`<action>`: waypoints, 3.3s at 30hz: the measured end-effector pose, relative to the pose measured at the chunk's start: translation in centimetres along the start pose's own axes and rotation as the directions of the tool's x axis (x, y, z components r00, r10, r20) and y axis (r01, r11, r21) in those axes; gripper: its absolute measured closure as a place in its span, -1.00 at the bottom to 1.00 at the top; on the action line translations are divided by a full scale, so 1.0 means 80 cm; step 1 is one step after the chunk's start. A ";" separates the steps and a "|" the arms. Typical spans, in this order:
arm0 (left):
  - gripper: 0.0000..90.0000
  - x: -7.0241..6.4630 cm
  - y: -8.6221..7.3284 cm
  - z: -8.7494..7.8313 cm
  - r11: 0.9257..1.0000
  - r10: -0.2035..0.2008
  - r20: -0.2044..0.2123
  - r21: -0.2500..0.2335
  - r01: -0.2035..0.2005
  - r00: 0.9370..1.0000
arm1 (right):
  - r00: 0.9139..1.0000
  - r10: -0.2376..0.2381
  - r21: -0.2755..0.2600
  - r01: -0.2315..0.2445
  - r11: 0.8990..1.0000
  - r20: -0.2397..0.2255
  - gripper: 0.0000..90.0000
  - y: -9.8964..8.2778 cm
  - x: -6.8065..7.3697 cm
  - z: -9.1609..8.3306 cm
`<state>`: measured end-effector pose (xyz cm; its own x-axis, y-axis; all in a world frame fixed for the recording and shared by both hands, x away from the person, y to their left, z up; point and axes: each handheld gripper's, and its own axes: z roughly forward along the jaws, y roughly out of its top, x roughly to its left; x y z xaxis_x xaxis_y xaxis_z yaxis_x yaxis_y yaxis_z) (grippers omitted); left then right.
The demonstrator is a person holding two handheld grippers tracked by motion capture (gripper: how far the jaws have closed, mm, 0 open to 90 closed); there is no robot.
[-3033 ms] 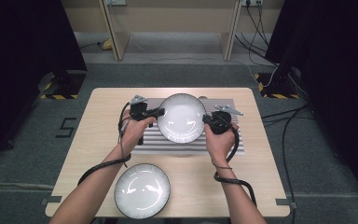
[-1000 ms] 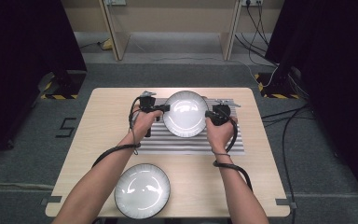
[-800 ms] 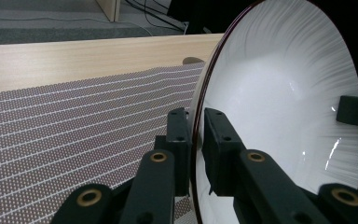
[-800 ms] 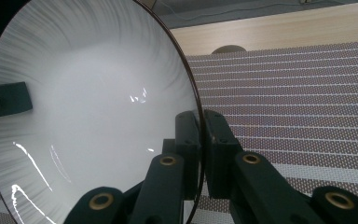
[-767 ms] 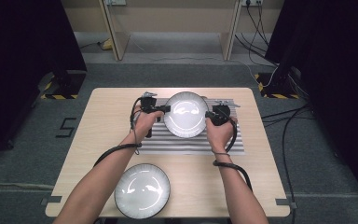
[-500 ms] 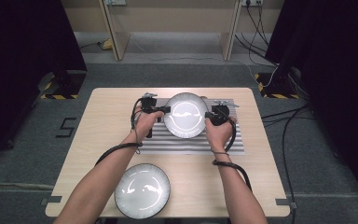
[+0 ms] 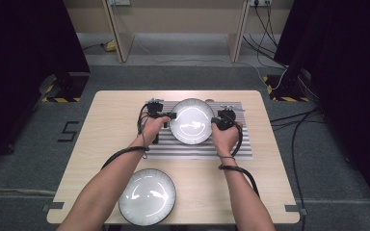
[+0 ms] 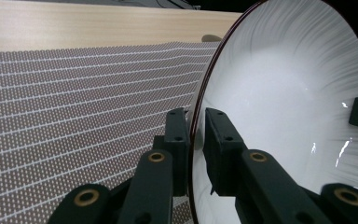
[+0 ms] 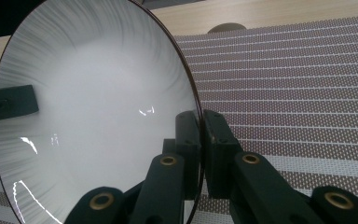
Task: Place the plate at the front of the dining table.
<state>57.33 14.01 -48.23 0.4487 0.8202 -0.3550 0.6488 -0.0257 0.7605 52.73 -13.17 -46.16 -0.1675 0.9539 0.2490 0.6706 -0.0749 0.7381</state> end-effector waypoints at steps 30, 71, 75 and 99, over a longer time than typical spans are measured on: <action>0.39 0.016 -0.010 0.026 0.998 -0.049 -0.107 0.023 0.052 0.993 | 0.999 0.038 0.017 -0.039 0.999 0.023 0.66 -0.008 -0.016 0.029; -0.24 0.030 -0.014 -0.140 0.994 0.063 -0.059 -0.084 -0.068 0.996 | 0.998 -0.003 0.006 0.004 1.000 -0.056 0.03 -0.028 -0.048 -0.063; -0.17 0.033 -0.023 -0.154 0.991 0.069 -0.072 -0.111 -0.077 0.995 | 0.998 0.001 0.010 0.000 1.000 -0.059 0.03 -0.032 -0.050 -0.068; -0.18 0.047 -0.081 -0.211 0.987 0.072 -0.093 -0.135 -0.085 0.993 | 0.999 -0.014 0.002 0.014 1.000 -0.037 0.01 -0.054 -0.068 -0.098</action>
<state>44.48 26.88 -45.30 0.4357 0.8655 -0.2471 0.5197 -0.0178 0.8542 45.04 -20.35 -45.79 -0.2033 0.9435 0.2617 0.6693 -0.0611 0.7404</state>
